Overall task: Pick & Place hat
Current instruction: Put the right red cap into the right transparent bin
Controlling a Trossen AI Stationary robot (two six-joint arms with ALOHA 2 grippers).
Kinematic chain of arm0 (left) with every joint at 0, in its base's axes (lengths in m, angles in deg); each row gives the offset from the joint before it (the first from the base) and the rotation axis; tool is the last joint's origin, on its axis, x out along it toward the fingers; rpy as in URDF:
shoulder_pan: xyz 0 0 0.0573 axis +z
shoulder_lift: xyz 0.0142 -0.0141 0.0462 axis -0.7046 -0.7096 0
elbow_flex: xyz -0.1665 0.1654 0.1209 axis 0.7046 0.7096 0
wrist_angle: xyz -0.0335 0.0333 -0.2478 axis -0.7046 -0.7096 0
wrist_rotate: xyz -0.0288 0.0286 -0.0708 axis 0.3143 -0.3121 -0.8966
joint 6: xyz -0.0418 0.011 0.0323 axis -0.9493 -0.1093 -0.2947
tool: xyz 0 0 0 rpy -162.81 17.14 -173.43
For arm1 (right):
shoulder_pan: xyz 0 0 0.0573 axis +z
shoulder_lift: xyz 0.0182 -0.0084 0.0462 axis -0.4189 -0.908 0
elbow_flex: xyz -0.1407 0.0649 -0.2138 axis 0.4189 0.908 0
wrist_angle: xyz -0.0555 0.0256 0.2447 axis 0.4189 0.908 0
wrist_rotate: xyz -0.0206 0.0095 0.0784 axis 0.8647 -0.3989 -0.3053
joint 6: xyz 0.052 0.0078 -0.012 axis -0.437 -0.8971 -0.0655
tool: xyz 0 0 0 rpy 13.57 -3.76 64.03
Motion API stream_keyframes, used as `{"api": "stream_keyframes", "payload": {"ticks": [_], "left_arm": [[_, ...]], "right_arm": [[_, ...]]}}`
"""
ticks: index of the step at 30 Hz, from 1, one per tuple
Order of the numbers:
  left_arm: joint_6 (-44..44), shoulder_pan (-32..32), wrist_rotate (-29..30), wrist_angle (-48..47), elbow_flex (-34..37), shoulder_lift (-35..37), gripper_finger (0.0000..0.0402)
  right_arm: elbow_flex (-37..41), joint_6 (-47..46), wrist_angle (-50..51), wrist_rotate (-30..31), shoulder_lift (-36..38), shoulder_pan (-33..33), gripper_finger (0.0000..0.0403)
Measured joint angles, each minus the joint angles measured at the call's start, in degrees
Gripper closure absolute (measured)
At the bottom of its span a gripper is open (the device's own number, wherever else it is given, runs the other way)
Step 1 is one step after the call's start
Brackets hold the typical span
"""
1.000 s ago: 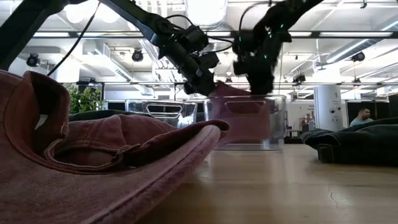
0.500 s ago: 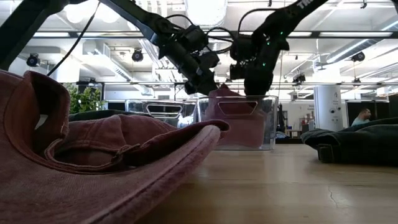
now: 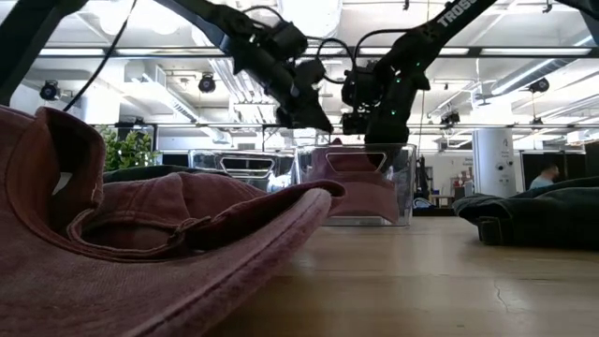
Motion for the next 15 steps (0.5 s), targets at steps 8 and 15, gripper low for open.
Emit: {"api": "stream_keyframes", "payload": {"ticks": [8,15], "left_arm": [[0.3,-0.7,-2.7,1.1,1.2,0.5,0.0401],[-1.3,-2.3,-7.0,2.1,4.3,-0.5,0.0401]], "right_arm": [[0.1,0.1,0.9,-0.8,0.3,0.3,0.0238],[-1.0,0.1,1.3,-1.1,0.5,0.0,0.0239]]}}
